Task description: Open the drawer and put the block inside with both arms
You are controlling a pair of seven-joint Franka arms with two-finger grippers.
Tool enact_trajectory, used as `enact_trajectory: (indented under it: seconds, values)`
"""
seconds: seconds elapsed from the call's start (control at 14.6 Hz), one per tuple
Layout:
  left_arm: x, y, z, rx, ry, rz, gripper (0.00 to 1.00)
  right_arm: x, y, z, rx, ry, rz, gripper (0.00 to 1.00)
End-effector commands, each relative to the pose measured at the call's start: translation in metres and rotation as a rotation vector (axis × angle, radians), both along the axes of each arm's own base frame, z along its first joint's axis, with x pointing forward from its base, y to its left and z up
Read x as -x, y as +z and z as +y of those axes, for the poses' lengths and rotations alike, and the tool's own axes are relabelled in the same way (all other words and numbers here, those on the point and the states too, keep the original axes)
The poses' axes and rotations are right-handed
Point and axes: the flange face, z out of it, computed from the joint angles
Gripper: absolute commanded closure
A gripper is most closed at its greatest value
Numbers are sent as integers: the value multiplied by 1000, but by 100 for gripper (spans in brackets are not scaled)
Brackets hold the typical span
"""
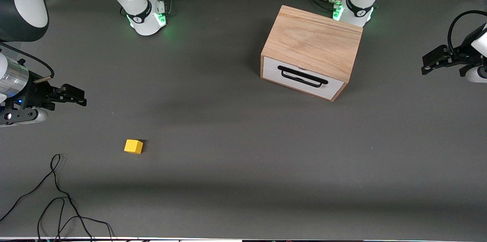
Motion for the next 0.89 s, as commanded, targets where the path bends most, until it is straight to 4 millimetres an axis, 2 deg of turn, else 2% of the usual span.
enact_trajectory:
  seconds: [0.0, 0.48, 0.82]
  values:
    - [1, -1, -3, -17, -28, 4, 0, -2, 2, 2, 0, -19, -2, 0]
    - [5, -2, -35, -17, -14, 18, 0, -2, 4, 3, 1, -16, -5, 0]
    - [5, -4, -39, -17, -11, 26, 0, -3, 7, 5, 1, -11, -11, 0]
